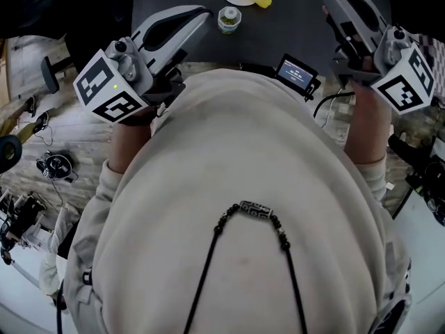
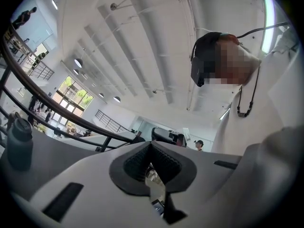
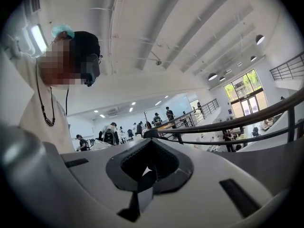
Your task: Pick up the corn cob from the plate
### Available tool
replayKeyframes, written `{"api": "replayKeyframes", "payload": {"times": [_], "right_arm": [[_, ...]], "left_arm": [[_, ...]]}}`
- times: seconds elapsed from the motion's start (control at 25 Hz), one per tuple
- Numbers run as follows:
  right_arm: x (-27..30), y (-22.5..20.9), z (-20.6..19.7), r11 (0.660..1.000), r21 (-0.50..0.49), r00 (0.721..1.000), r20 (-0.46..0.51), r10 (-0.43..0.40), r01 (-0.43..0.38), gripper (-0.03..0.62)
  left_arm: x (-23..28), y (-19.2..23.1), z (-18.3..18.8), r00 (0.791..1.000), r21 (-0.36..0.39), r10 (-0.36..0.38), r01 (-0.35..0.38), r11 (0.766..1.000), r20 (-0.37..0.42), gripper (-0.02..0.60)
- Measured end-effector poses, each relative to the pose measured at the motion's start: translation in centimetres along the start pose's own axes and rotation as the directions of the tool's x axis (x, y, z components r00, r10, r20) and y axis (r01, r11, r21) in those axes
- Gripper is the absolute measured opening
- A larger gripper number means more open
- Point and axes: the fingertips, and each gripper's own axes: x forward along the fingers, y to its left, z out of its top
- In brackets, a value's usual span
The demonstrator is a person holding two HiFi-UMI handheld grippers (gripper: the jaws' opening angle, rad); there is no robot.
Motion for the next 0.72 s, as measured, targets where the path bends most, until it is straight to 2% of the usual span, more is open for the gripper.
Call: {"api": "replayKeyframes", "payload": {"times": [0.08, 0.36, 0.72], "right_arm": [[0.5, 0.4, -0.8, 1.0, 0.01, 1.0, -0.009, -0.004, 0.004, 0.015], [1.7, 0.7, 0.0, 0.999, 0.033, 0.999, -0.029, 0.041, -0.04, 0.015], [1.4, -3.5, -0.8, 0.987, 0.138, 0.995, -0.05, 0.09, -0.083, 0.015]], "left_arm": [[-0.9, 0.1, 0.0, 1.0, 0.005, -0.009, 0.009, 1.0, 0.005, 0.0], [-0.9, -1.0, 1.9, 0.999, 0.018, 0.033, -0.033, 0.999, 0.011, 0.0], [1.1, 0.6, 2.0, 0.979, -0.042, 0.195, -0.197, 0.979, -0.059, 0.0]]}}
